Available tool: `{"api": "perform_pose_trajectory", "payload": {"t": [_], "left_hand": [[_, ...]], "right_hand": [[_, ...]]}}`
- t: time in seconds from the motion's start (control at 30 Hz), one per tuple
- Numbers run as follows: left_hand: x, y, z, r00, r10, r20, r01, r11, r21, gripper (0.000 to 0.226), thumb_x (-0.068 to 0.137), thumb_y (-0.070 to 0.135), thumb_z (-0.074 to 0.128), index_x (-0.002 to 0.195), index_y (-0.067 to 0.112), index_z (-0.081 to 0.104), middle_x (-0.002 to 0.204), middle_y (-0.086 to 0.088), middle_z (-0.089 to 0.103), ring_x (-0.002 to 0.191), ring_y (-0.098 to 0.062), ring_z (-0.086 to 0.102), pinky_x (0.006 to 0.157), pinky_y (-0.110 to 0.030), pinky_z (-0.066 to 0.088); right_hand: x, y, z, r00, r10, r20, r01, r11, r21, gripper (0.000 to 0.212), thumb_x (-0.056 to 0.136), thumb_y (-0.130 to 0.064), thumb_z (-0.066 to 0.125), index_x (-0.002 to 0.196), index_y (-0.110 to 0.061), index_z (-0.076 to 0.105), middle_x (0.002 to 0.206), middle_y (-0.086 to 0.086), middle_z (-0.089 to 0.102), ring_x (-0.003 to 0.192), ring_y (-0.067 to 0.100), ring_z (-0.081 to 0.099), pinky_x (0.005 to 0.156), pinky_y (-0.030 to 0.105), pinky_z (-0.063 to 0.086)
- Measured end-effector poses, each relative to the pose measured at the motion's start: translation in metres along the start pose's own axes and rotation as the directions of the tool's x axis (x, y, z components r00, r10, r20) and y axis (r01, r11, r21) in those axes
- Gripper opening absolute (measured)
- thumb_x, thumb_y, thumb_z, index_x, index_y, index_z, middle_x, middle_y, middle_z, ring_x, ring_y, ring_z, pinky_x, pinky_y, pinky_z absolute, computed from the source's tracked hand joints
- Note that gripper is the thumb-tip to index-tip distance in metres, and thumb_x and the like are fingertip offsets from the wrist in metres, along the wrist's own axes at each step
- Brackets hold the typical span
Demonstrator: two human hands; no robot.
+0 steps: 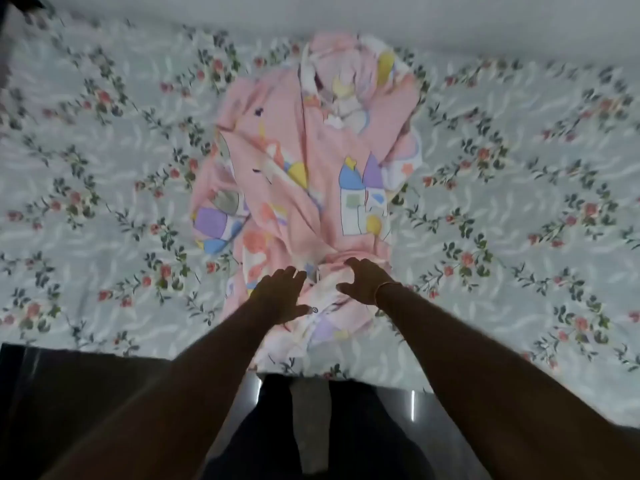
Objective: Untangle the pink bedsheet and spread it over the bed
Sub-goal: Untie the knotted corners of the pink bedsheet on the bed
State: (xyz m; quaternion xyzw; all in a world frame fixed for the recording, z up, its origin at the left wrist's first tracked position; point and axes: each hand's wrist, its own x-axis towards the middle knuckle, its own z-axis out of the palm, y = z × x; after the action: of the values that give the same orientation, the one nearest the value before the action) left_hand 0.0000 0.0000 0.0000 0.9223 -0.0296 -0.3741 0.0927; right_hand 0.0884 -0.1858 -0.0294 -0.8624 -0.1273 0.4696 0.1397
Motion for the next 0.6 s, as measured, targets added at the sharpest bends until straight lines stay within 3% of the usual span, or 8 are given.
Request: {"api": "perform_pose_trajectory", "payload": {"t": [0.07,0.13,0.27,0.37,0.47,0.53,0.6], "left_hand": [[0.006,0.009,0.017,0.995,-0.019,0.098,0.027,0.996,-0.084,0.080,0.085,0.051,0.059,0.145,0.012,0.023,0.141,-0.012,0.036,0.123,-0.030,0.043,0.096,-0.043,0.043],[0.004,0.017,0.032,0.992,-0.008,0.130,0.025,0.991,-0.132,0.081,0.085,0.047,0.061,0.146,0.012,0.022,0.138,-0.011,0.038,0.120,-0.030,0.046,0.095,-0.042,0.044],[0.010,0.029,0.027,0.998,-0.003,0.069,0.023,0.955,-0.296,0.086,0.082,0.044,0.066,0.148,0.012,0.020,0.143,-0.011,0.039,0.126,-0.030,0.043,0.101,-0.042,0.040],[0.009,0.041,0.005,0.993,-0.099,-0.057,0.058,0.866,-0.496,0.074,0.079,0.041,0.068,0.140,0.011,0.039,0.139,-0.009,0.049,0.127,-0.029,0.045,0.105,-0.041,0.037],[0.004,0.055,-0.029,0.974,-0.144,-0.176,0.026,0.841,-0.541,0.030,0.092,0.027,0.057,0.106,0.001,0.063,0.108,-0.015,0.065,0.100,-0.032,0.060,0.078,-0.028,0.041],[-0.008,0.065,-0.056,0.961,-0.186,-0.205,0.020,0.786,-0.617,0.020,0.097,0.022,0.050,0.092,0.005,0.059,0.090,-0.011,0.063,0.081,-0.026,0.058,0.064,-0.024,0.038],[-0.024,0.074,-0.078,0.937,-0.248,-0.248,-0.021,0.666,-0.746,0.019,0.099,0.020,0.048,0.090,0.006,0.058,0.080,-0.004,0.058,0.074,-0.021,0.052,0.063,-0.026,0.038]], "right_hand": [[0.008,0.015,0.021,0.996,0.050,0.079,-0.057,0.995,0.088,0.092,0.080,-0.042,0.069,0.151,-0.021,0.014,0.144,0.018,0.033,0.132,0.035,0.039,0.107,0.040,0.036],[0.004,0.024,0.040,0.989,0.057,0.133,-0.070,0.993,0.099,0.096,0.079,-0.035,0.072,0.151,-0.025,0.010,0.137,0.020,0.035,0.125,0.037,0.045,0.104,0.040,0.040],[-0.004,0.022,0.044,0.999,-0.015,-0.049,0.021,0.990,0.136,0.058,0.083,-0.014,0.063,0.138,-0.015,0.042,0.126,0.017,0.052,0.118,0.033,0.052,0.100,0.034,0.041],[-0.020,0.004,0.018,0.965,-0.123,-0.231,0.188,0.940,0.286,0.030,0.081,-0.008,0.060,0.111,-0.010,0.067,0.112,0.011,0.068,0.106,0.025,0.060,0.095,0.031,0.045],[-0.044,-0.011,-0.022,0.903,-0.247,-0.351,0.358,0.885,0.298,0.010,0.083,-0.016,0.063,0.087,-0.012,0.072,0.090,0.003,0.072,0.085,0.018,0.063,0.083,0.034,0.050],[-0.061,-0.017,-0.048,0.871,-0.287,-0.398,0.413,0.867,0.279,0.014,0.084,-0.023,0.065,0.085,-0.011,0.071,0.083,0.003,0.069,0.077,0.016,0.058,0.072,0.025,0.046],[-0.076,-0.019,-0.071,0.848,-0.303,-0.435,0.441,0.859,0.261,0.019,0.085,-0.026,0.065,0.086,-0.007,0.068,0.084,0.007,0.067,0.077,0.017,0.053,0.068,0.025,0.038]]}}
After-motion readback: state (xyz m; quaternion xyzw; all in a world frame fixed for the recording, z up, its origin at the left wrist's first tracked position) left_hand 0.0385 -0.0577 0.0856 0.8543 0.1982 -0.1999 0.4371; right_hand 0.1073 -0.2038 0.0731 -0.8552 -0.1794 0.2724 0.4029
